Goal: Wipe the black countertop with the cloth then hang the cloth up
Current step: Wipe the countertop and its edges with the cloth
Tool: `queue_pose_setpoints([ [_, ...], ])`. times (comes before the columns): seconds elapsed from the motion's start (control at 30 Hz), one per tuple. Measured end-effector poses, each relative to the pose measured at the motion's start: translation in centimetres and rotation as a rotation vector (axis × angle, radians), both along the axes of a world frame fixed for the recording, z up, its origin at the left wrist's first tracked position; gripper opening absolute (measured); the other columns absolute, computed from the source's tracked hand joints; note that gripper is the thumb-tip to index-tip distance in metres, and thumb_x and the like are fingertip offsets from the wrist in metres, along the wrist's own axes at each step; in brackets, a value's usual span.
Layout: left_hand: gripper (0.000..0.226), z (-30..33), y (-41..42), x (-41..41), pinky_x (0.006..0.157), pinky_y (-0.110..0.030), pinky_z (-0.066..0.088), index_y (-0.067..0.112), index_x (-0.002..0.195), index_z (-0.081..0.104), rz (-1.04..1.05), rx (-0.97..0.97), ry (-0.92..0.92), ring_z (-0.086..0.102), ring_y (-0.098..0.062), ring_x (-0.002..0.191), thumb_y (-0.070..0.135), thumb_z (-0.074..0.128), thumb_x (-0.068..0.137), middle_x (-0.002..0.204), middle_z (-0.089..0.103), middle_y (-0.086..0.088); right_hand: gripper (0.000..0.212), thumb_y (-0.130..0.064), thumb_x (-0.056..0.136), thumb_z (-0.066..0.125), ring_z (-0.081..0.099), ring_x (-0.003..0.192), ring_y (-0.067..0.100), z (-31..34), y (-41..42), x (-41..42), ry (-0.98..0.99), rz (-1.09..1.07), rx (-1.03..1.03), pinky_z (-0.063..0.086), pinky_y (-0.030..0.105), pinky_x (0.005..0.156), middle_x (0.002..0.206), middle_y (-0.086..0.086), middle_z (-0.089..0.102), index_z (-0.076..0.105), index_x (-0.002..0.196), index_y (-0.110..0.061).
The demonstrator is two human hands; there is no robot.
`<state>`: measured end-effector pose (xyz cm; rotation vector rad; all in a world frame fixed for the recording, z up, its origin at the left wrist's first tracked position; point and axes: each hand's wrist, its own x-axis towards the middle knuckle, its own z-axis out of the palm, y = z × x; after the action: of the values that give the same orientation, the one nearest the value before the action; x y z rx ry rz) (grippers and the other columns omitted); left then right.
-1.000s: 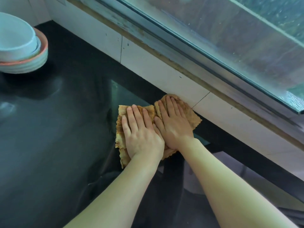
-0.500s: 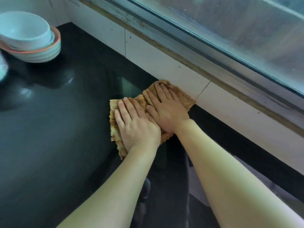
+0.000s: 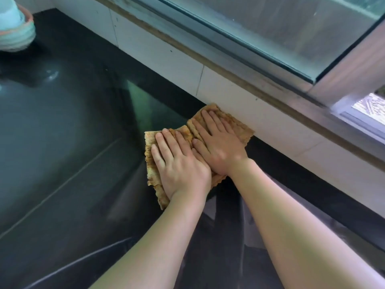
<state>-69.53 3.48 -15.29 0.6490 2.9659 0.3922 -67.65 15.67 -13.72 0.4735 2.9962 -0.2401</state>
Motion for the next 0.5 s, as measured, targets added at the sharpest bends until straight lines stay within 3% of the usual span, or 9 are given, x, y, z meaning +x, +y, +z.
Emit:
queue_pose_setpoints([
  [0.5, 0.066, 0.3, 3.8, 21.4, 0.126, -0.054, -0.002, 0.003, 0.161, 0.009, -0.204, 0.010, -0.026, -0.005, -0.038, 0.157, 0.034, 0.014, 0.103, 0.170, 0.001, -0.022, 0.063, -0.058, 0.104, 0.016, -0.010, 0.156, 0.020, 0.1, 3.2, 23.8, -0.018, -0.243, 0.016, -0.010, 0.037, 0.124, 0.170, 0.003, -0.005, 0.009, 0.161, -0.031],
])
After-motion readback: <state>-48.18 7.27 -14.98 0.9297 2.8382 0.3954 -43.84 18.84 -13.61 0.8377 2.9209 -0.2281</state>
